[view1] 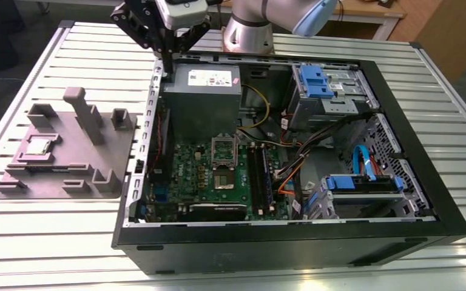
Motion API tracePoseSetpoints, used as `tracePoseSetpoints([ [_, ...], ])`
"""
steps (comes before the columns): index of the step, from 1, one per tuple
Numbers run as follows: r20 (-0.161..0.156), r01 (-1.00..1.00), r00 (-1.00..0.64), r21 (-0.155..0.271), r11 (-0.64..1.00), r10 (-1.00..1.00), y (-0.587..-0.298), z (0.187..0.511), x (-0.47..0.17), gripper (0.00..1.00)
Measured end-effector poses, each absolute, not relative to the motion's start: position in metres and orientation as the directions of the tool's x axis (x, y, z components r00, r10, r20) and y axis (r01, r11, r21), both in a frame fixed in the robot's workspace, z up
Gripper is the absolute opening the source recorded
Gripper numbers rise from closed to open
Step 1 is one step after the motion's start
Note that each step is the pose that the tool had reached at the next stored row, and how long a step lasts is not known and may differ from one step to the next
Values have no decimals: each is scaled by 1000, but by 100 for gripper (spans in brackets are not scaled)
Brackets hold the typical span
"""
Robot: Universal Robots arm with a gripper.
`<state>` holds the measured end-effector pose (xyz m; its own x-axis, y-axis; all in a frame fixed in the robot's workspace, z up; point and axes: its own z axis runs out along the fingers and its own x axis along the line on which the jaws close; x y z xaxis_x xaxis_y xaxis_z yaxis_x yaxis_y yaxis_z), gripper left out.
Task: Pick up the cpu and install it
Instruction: 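Reach for the cpu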
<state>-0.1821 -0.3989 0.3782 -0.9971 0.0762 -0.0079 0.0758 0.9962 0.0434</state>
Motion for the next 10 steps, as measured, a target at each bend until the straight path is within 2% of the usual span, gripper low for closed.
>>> tracePoseSetpoints([
  [10, -8, 76, -997, 43, 996, 76, -399, 378, -184, 10],
])
